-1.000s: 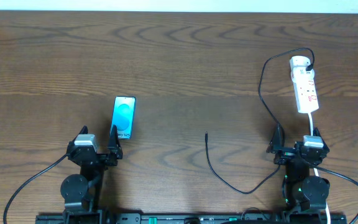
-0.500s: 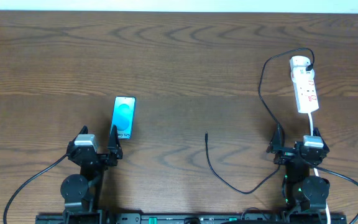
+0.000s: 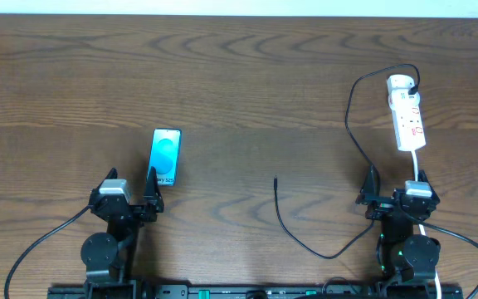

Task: Plug charger to phone and switch on socket
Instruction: 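Move the left gripper forward over the blue-screen phone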

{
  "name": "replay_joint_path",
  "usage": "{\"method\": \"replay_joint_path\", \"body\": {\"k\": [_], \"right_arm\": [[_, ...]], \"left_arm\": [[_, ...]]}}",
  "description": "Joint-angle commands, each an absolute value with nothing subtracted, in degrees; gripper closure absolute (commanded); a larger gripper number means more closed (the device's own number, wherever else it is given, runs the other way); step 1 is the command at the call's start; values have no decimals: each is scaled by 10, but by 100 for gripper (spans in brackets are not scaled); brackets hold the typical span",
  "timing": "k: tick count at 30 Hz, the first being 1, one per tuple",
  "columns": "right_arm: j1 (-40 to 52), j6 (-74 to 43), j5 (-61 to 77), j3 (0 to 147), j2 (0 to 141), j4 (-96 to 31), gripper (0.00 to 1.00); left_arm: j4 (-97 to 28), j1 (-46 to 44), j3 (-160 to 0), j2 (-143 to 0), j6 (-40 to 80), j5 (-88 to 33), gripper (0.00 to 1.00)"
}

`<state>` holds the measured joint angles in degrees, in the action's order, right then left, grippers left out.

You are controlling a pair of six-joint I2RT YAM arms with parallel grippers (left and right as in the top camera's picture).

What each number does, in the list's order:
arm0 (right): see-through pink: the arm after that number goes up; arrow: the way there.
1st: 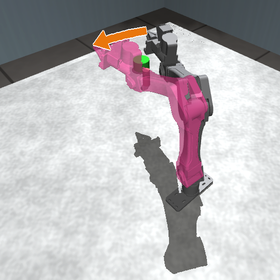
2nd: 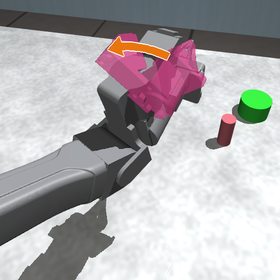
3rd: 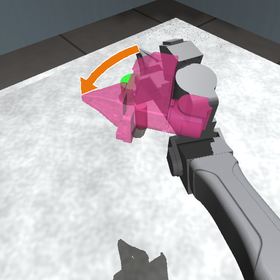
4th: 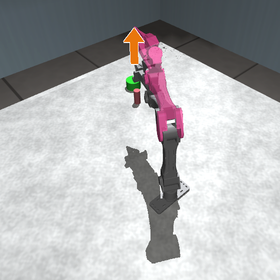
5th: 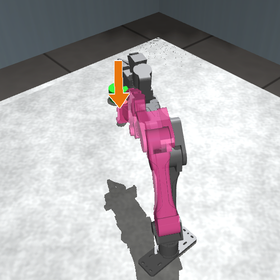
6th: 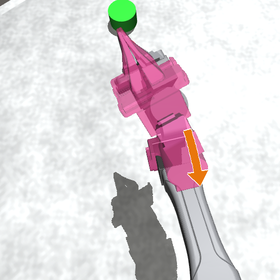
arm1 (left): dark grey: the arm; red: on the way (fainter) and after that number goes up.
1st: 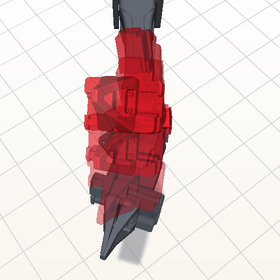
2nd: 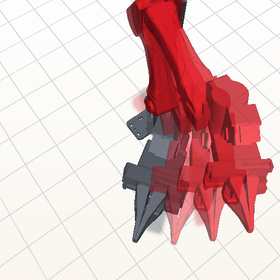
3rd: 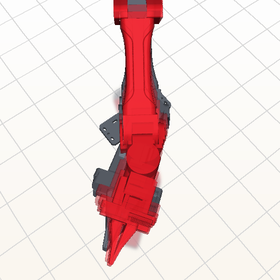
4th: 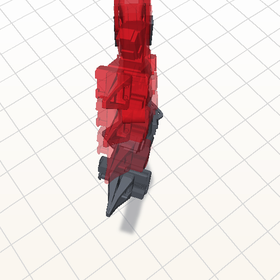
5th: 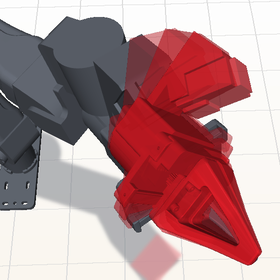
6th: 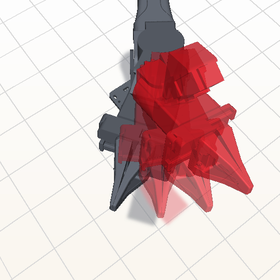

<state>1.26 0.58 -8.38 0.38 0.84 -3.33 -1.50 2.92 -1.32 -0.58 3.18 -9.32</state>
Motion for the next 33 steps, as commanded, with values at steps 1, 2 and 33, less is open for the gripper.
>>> {"method": "replay_joint_path", "body": {"k": [1, 2, 33], "right_arm": [[8, -2, -84, 3, 4, -36, 1], [8, -2, -84, 3, 4, -36, 1], [8, -2, -84, 3, 4, -36, 1]], "left_arm": [[-34, 32, -3, -2, 35, -109, 19], [-34, 32, -3, -2, 35, -109, 19], [-533, 32, -868, -756, -19, -146, 19]]}}
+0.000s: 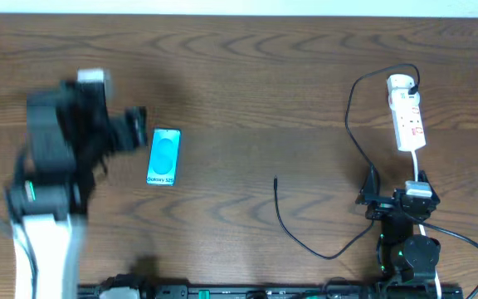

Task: Plug charger to phone and switch on socket
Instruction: 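Move the left gripper forward over the blue-screen phone, then lower the left gripper and close it on the phone's bottom end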

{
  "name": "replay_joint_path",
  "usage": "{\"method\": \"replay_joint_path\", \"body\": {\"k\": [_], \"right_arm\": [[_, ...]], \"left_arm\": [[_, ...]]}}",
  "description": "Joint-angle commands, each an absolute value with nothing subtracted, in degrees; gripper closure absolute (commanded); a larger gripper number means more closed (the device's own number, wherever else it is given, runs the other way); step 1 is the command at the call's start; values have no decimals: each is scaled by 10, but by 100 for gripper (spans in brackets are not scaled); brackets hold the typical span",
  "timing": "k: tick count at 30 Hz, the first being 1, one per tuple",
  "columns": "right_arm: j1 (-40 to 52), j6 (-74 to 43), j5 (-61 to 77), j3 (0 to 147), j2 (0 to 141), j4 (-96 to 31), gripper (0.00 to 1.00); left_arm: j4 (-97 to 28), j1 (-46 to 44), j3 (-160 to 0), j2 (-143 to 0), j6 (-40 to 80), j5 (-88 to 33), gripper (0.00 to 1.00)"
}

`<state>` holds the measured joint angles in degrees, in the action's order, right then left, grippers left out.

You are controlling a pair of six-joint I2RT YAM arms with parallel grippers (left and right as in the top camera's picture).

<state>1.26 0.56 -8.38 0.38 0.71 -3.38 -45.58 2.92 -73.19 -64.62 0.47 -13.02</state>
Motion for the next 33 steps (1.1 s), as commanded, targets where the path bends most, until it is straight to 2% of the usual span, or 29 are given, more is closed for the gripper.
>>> {"method": "replay_joint_path", "body": {"k": [1, 4, 12, 14, 15, 16, 17, 18, 19, 27, 33], "right_arm": [[8, -2, -84, 3, 4, -36, 1], [8, -2, -84, 3, 4, -36, 1], [8, -2, -84, 3, 4, -36, 1], [8, -2, -84, 3, 4, -36, 1], [8, -2, -84, 3, 4, -36, 1], [8, -2, -84, 3, 4, -36, 1], [8, -2, -84, 3, 4, -36, 1], [8, -2, -84, 3, 4, -36, 1], [8, -2, -84, 3, 4, -36, 1], [8, -2, -84, 3, 4, -36, 1], [8, -2, -84, 3, 4, -36, 1]], "left_arm": [[-574, 32, -918, -800, -19, -146, 19], [-630, 32, -995, -882, -19, -146, 19], [-662, 32, -1000, -976, -19, -146, 20], [-670, 32, -1000, -990, -19, -146, 60], [-673, 32, -997, -997, -19, -146, 75], [-673, 32, -995, -999, -19, -146, 75], [-673, 32, -992, -1000, -19, -146, 62], [-672, 32, -988, -1000, -19, -146, 38], [-672, 32, -985, -1000, -19, -146, 2], [-672, 31, -946, -1000, -19, -145, 2], [-611, 31, -848, -1001, -19, -144, 2]]}}
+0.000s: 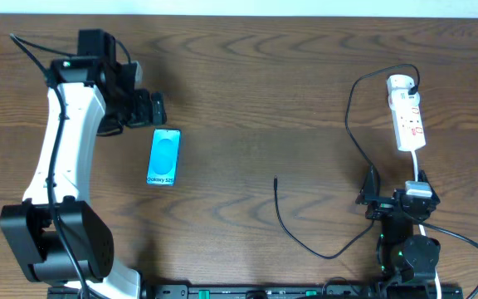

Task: Plug charger to phone and switch on socket
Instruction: 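Lower the left gripper and close it on the phone's bottom end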

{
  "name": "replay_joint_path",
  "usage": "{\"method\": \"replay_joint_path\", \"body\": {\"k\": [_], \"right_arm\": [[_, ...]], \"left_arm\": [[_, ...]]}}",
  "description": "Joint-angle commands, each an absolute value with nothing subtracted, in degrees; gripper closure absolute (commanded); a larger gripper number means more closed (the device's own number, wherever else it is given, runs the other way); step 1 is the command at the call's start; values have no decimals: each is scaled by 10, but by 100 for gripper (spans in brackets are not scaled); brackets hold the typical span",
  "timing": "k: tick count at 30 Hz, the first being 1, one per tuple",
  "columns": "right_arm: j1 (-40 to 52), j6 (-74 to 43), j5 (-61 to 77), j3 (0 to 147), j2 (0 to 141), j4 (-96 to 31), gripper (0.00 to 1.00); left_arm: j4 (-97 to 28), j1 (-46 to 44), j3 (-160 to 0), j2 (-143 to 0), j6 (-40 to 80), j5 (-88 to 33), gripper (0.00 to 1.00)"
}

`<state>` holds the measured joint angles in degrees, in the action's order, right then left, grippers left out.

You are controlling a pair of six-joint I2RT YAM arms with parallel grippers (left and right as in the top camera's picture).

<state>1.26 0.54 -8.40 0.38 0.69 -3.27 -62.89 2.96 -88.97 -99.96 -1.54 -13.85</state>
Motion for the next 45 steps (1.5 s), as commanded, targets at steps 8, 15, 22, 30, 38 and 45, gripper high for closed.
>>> {"method": "replay_joint_path", "body": {"k": [8, 15, 22, 30, 38, 45], "right_arm": [[8, -2, -84, 3, 4, -36, 1], [8, -2, -84, 3, 4, -36, 1], [8, -2, -84, 3, 4, -36, 1], [8, -2, -84, 3, 4, -36, 1], [8, -2, -84, 3, 4, -36, 1], [8, -2, -84, 3, 4, -36, 1]], "left_arm": [[-496, 30, -713, -1001, -19, -144, 2], [-433, 30, -658, -1001, -19, -144, 2], [-408, 30, -634, -1001, -19, -143, 2], [-407, -28, -634, -1001, -23, -48, 2], [-378, -62, -634, -1001, 7, -14, 2], [-356, -61, -634, -1024, 29, -12, 2]]}}
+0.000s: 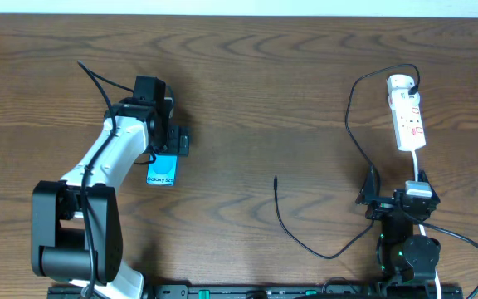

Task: Plug charger to phone and switch on socket
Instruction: 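Lower the left gripper and close it on the phone's bottom end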

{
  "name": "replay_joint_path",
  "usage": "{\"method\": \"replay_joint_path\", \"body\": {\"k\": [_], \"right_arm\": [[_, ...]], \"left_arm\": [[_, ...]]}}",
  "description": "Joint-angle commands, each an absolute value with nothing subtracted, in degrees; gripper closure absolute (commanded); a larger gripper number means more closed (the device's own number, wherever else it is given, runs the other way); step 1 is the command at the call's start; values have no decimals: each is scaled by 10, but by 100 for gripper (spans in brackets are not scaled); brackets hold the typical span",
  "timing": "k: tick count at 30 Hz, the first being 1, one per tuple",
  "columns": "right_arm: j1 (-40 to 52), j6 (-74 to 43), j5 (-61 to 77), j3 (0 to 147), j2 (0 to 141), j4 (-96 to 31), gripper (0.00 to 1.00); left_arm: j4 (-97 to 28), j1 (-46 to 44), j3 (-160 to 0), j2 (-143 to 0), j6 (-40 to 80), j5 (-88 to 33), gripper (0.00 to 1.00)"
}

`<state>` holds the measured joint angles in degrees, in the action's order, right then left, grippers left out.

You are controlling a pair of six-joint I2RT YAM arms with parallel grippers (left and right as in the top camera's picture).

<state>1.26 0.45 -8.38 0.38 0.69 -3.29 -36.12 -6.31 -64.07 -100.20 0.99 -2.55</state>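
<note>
The blue phone (162,172) lies flat on the table at the left, its near half showing. My left gripper (175,141) hangs over its far half and hides it; the fingers look open, spread about the phone's width. The black charger cable (287,228) lies in the middle with its free tip (275,178) pointing away. It loops round to the plug in the white power strip (407,116) at the far right. My right gripper (371,184) rests shut at the near right, below the strip.
The left arm (110,158) stretches from the near left edge diagonally out to the phone. The cable's far loop (348,108) curves just left of the power strip. The strip's own white lead runs down to the right arm's base (407,249).
My left gripper has moved from beyond the phone's far left corner to right over the phone's far half. The phone, cable and right arm stay where they were.
At first both arms sat folded at the near edge, the left gripper just beside the phone's near end. The left arm then showed blurred, raised to the left of the phone, then stretched out past its far end. Now it covers the phone's far half.
</note>
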Motion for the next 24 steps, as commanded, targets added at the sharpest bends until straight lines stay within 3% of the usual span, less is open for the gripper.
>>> {"method": "replay_joint_path", "body": {"k": [1, 24], "right_arm": [[8, -2, -84, 3, 4, -36, 1], [8, -2, -84, 3, 4, -36, 1]], "left_arm": [[-354, -61, -634, -1031, 33, -12, 2], [-338, -61, -634, -1072, 34, -8, 2]]}}
